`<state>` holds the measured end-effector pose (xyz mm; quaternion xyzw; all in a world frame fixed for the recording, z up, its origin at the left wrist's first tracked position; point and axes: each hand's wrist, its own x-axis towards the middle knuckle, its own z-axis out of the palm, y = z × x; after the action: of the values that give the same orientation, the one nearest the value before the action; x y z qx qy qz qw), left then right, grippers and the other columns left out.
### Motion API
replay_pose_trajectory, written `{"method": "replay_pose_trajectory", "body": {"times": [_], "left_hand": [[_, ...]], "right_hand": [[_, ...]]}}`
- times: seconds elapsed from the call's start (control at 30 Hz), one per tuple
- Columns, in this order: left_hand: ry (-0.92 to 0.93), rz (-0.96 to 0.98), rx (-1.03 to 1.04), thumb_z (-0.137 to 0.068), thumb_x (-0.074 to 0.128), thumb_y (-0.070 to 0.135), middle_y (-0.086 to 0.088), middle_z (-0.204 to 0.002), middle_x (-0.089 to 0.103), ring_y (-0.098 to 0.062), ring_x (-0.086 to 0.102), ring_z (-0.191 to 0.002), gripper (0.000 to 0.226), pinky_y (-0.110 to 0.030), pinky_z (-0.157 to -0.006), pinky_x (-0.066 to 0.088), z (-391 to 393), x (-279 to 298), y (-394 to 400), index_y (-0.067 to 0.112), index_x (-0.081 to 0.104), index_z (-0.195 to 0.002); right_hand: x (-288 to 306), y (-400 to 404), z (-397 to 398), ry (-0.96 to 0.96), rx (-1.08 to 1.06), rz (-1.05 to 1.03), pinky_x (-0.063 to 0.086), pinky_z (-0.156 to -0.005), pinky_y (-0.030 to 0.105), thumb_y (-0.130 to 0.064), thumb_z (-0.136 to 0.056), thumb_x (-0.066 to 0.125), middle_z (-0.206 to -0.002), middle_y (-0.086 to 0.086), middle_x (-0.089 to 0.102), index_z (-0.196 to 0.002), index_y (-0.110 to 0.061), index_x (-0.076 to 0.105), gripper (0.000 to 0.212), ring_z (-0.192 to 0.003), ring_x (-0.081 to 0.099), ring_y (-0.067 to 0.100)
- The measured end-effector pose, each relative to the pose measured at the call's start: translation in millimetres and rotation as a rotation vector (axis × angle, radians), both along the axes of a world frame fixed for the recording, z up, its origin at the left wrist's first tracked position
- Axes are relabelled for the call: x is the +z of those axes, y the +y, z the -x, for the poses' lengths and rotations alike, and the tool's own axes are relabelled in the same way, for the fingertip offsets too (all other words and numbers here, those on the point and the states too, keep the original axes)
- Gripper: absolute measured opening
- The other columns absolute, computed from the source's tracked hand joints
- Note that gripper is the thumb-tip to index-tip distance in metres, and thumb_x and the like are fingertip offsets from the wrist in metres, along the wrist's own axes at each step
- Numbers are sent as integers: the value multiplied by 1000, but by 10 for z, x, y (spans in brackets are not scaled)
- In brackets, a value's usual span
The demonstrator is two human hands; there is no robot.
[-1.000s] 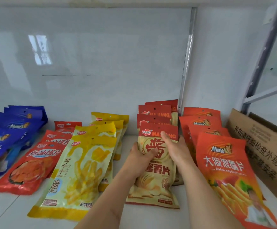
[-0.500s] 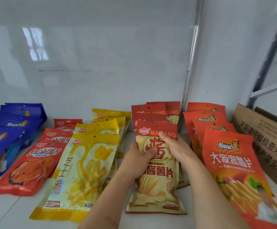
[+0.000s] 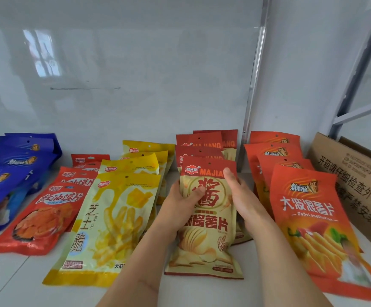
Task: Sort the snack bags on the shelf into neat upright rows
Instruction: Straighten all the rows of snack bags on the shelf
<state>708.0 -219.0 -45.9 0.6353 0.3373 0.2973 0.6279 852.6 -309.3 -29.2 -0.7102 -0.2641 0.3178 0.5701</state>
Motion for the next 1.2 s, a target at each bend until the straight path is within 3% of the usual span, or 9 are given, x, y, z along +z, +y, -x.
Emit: {"method": "replay_pose_trajectory", "body": {"times": [0.27,0.43,0.53,0.6,0.73,0.87,1.07,1.13,1.2], "left_hand": [[2,6,-56,-86,73,49,4,-108,77,-15,77,-91,51,-43,-86,62,-37,56,12,30,51,-128],[16,15,-36,-85,73,51,4,-106,78,-17,77,-92,51,-46,-89,60,-60,90,73,30,54,-127],[42,-7,-31,-83,74,53,4,-106,78,-17,76,-93,51,-46,-90,60,-40,63,93,30,55,-125],[58,-21,-15,-82,73,55,5,-106,77,-17,76,-93,52,-46,-89,60,-41,50,100,30,56,-124],[107,-63,7,-79,71,60,5,-108,76,-17,75,-93,59,-45,-88,60,-69,49,68,28,55,-126],[160,-106,35,-76,69,65,5,-109,75,-17,74,-94,66,-45,-88,60,-85,64,33,27,54,-128],[212,-155,78,-85,67,61,6,-107,74,-16,73,-93,56,-44,-88,60,-75,100,-10,26,53,-126],[238,-187,92,-86,65,61,6,-106,73,-16,72,-93,53,-44,-88,59,-54,109,-22,25,53,-124],[244,-201,99,-87,65,60,7,-106,72,-15,72,-93,53,-43,-88,59,-42,120,-31,24,53,-124]], "right_hand": [[71,8,-39,65,62,25,45,-103,50,-103,-48,42,-109,-9,74,-132,-39,52,106,-108,67,20],[46,-53,-6,67,14,3,43,-104,48,-101,-57,36,-114,-10,72,-130,-44,52,94,-111,64,18],[-22,-126,65,32,-18,-73,40,-101,38,-90,-77,28,-124,-12,65,-133,-43,52,77,-117,57,13],[-64,-153,105,35,-15,-118,40,-105,38,-92,-74,28,-128,-15,63,-134,-44,52,81,-121,56,10],[-63,-177,160,183,-8,-208,52,-84,34,-73,-93,27,-104,-7,76,-117,-33,66,61,-91,73,8],[-67,-203,166,295,35,-260,47,-102,48,-74,-91,29,-110,1,75,-122,-29,65,66,-105,70,20],[-102,-185,106,328,79,-247,51,-94,46,-74,-92,26,-109,5,75,-120,-27,67,68,-102,72,22],[-134,-149,100,260,85,-198,49,-97,47,-82,-85,32,-111,0,75,-126,-31,62,71,-104,71,21],[-163,-102,97,191,57,-138,50,-98,46,-94,-67,40,-114,-4,73,-134,-35,53,90,-105,70,17]]}}
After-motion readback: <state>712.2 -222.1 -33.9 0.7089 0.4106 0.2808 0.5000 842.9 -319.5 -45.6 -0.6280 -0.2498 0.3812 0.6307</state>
